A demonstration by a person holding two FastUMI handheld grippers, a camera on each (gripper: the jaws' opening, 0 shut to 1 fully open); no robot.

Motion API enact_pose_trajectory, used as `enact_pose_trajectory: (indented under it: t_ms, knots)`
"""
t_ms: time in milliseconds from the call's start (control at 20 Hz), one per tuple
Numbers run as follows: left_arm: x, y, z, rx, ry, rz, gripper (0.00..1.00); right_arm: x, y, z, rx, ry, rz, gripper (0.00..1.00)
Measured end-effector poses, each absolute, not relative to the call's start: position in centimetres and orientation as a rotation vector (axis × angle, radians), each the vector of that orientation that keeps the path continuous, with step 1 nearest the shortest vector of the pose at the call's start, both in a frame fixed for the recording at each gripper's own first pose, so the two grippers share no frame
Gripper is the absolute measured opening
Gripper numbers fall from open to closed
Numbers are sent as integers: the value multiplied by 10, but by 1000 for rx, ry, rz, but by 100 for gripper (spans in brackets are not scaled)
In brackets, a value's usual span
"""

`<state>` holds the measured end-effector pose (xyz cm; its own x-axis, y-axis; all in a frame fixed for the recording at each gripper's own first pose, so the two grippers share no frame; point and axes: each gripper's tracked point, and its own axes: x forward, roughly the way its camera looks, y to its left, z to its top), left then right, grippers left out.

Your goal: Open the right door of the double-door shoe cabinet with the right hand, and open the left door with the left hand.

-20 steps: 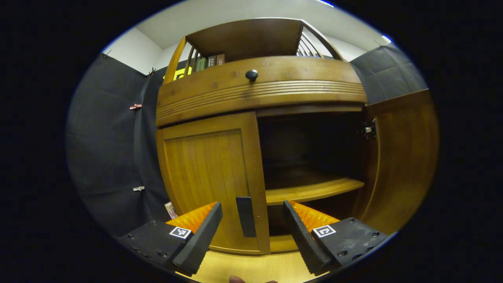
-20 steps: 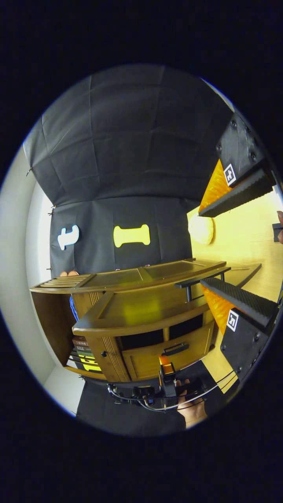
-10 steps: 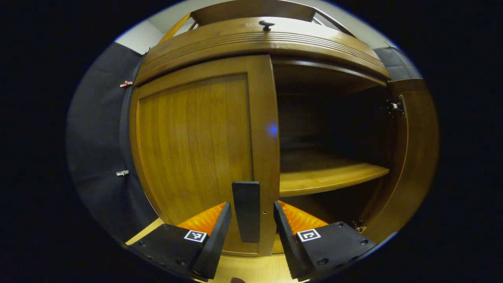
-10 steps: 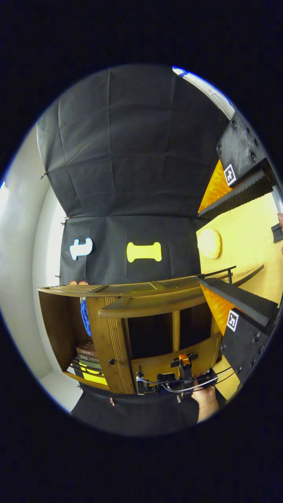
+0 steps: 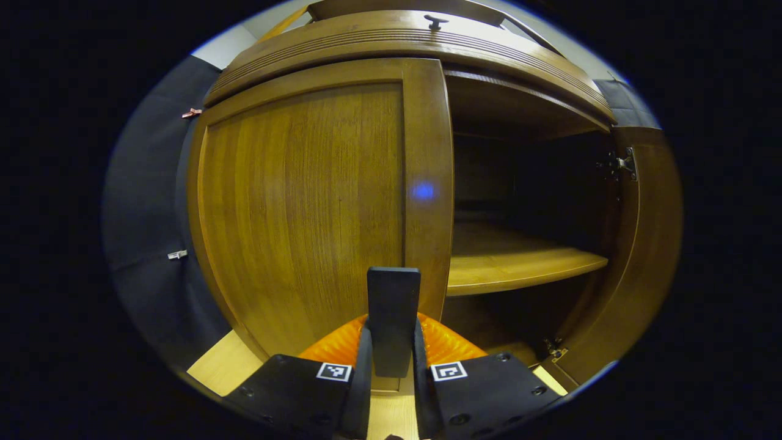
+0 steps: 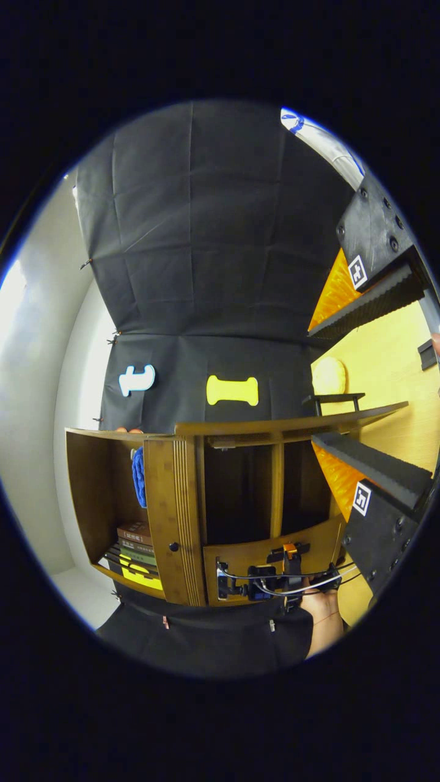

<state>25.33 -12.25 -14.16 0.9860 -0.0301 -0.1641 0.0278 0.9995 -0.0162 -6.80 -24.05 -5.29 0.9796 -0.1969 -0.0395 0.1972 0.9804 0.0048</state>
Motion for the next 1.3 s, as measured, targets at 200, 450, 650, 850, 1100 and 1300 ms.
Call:
enact_pose_trajectory:
  t_ms: [200, 450, 650, 850, 1100, 1300]
  knots:
    - [220, -114, -139, -7, 165, -64, 31, -60, -215, -53, 19, 32, -144, 98]
    - [171, -96, -142, -1, 151, -98, 31, -43, -178, -59, -5, 35, -48, 100]
    - [135, -73, -145, -1, 152, -92, 31, -28, -148, -59, -10, 38, 28, 98]
    - [105, -45, -146, 6, 151, -53, 29, -20, -126, -61, -10, 37, 73, 98]
    - [82, -14, -149, -13, 155, -10, 26, -8, -112, -62, 14, 42, 91, 98]
    - [66, 12, -151, -44, 154, 3, 22, -4, -101, -68, 25, 50, 94, 98]
